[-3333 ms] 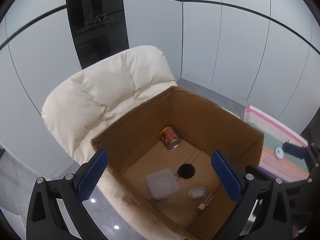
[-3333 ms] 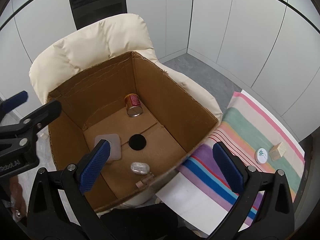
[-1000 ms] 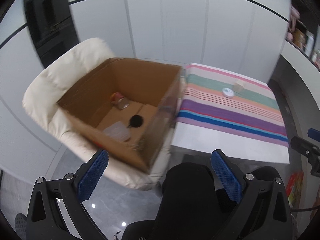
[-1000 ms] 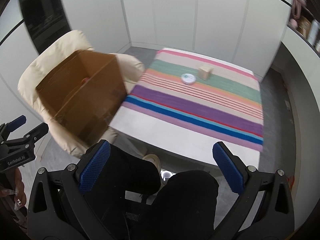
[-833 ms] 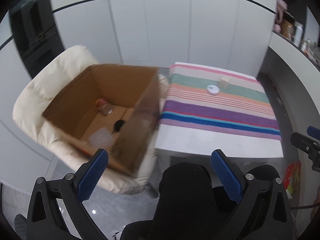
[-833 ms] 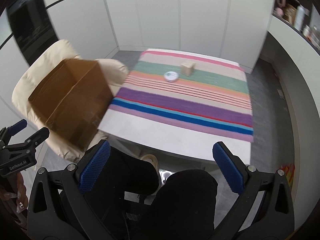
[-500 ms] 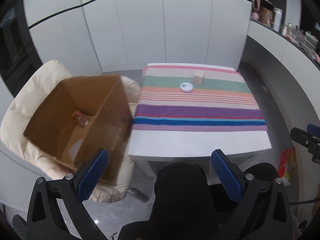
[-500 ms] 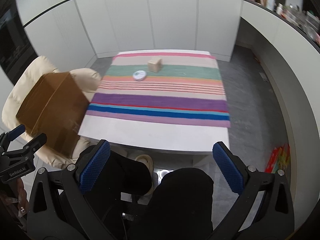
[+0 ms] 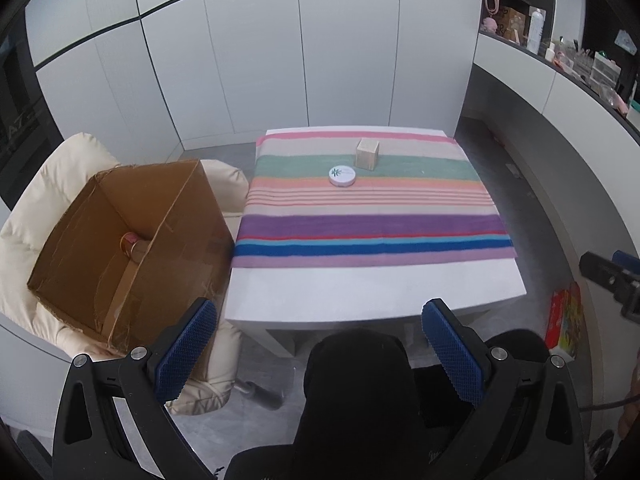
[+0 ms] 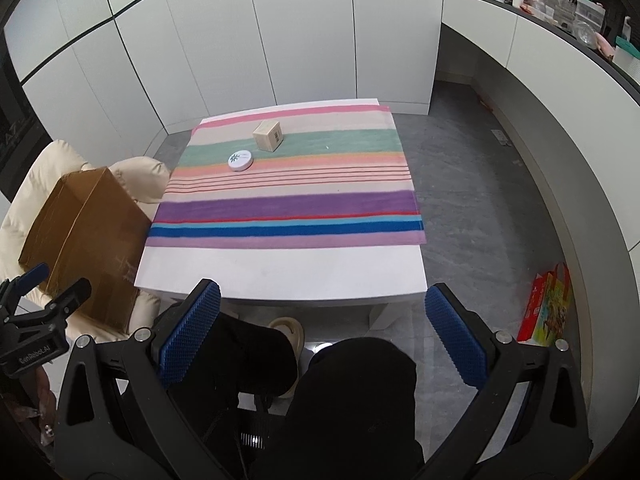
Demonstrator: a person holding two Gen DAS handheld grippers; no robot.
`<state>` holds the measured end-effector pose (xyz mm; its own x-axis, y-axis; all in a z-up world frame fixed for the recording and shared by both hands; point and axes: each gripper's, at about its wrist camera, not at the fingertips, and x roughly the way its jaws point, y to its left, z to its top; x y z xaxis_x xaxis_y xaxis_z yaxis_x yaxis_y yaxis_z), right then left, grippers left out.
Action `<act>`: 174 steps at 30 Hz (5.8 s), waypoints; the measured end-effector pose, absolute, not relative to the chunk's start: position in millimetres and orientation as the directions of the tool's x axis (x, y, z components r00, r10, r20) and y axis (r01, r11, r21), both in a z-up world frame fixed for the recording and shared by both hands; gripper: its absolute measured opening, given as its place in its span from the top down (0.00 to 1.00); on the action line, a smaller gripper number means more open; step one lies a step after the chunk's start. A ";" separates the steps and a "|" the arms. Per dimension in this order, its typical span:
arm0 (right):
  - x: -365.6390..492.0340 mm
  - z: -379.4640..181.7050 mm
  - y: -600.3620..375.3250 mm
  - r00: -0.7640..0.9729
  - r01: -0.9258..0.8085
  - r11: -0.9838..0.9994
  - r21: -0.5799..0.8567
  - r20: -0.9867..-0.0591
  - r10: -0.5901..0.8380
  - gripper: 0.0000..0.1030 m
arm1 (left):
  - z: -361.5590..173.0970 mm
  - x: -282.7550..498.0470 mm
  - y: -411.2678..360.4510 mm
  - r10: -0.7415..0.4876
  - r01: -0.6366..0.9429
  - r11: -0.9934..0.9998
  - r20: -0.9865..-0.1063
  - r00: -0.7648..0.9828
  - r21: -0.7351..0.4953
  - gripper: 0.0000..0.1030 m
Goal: Organize objects
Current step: 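Withdraw both open tools from the box back toward the table, then grasp the white round compact with the left tool while the right tool grasps the beige box, then lift the white compact and beige box and carry them over the cardboard box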
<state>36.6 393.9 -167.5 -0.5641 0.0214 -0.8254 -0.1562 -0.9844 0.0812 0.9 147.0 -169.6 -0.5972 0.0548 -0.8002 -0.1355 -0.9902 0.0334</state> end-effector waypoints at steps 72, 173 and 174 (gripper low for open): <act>-345.3 -340.7 401.1 -0.547 0.054 -0.995 -0.087 -0.836 0.044 0.46 | -368.5 -375.1 227.7 -0.043 -0.013 -0.998 -0.882 -0.470 0.055 0.45; 68.7 -93.4 388.3 -0.665 -0.192 -0.981 -0.003 -0.735 0.132 0.46 | -72.2 7.3 121.5 0.098 -0.106 -0.994 -0.679 -0.727 -0.030 0.44; 67.4 -94.4 386.3 -0.663 -0.187 -0.982 -0.007 -0.737 0.131 0.46 | -73.2 7.0 120.1 0.096 -0.104 -0.994 -0.680 -0.726 -0.030 0.44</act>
